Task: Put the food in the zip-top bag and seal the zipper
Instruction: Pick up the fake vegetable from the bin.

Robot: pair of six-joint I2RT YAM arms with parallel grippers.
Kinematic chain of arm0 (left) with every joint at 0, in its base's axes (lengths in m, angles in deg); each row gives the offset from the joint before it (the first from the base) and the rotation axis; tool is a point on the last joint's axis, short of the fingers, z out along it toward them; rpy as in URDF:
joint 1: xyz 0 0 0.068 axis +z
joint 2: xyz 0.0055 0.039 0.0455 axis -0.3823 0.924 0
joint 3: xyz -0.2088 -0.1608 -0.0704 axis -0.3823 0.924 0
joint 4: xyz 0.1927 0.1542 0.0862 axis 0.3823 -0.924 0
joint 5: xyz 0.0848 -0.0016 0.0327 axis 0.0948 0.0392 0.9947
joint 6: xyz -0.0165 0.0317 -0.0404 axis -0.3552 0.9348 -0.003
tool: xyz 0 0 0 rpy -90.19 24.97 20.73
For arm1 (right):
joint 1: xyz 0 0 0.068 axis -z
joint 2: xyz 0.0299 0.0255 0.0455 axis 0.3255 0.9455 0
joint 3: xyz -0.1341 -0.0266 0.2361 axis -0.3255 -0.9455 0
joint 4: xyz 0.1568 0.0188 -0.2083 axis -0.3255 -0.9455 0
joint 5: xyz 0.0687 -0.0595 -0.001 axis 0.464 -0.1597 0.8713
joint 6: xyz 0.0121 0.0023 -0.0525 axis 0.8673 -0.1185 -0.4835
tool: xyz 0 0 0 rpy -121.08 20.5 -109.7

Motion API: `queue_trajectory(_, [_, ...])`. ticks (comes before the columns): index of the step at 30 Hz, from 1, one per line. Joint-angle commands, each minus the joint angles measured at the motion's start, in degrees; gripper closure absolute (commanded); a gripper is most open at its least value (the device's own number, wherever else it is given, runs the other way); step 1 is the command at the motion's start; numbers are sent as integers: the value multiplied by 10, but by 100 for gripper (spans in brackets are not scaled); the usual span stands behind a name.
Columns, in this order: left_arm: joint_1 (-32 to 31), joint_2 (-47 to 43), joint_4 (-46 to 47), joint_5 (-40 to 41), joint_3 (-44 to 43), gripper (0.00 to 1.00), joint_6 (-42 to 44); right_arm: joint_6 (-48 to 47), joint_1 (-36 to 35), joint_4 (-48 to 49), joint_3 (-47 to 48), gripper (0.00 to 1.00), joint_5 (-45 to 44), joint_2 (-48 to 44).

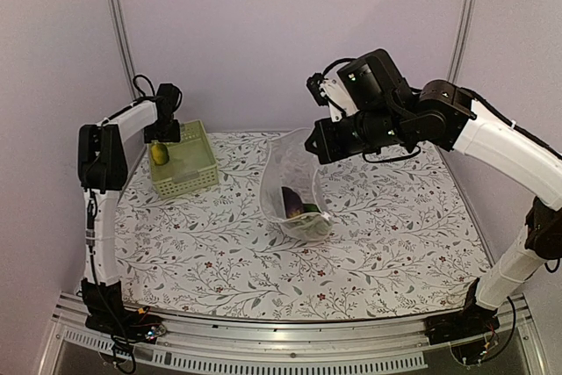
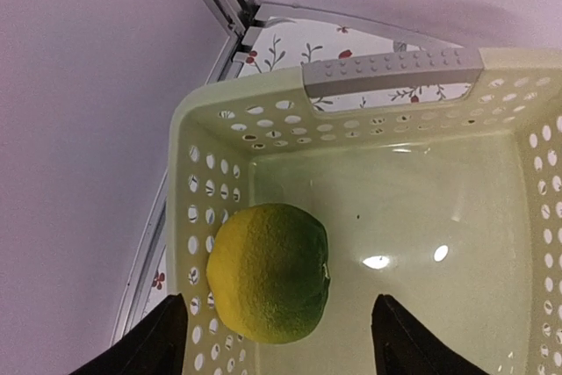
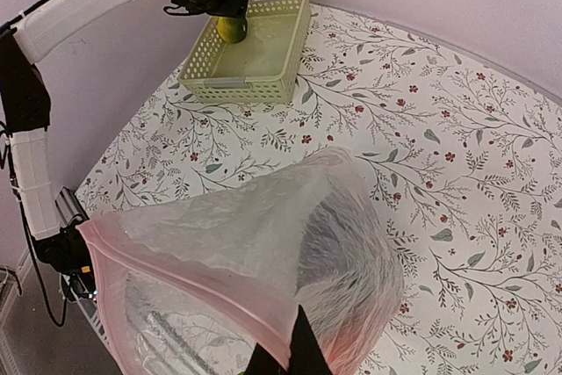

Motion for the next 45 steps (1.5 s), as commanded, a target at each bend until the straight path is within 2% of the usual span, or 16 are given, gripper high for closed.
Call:
queue_trajectory(1, [5,34,-27,-15,-36,28,12,6,-3,6,11,100,5,4])
queue_trajectory(14, [10,48,-43,2,-43,27,17,7,-3,2,12,100,2,10])
queue_trajectory(19, [19,52,-52,-34,-49,27,10,6,-3,1,13,100,0,9])
queue_trajectory(45, [32,101,-66,-76,-73,31,4,6,-2,-4,20,100,-1,11])
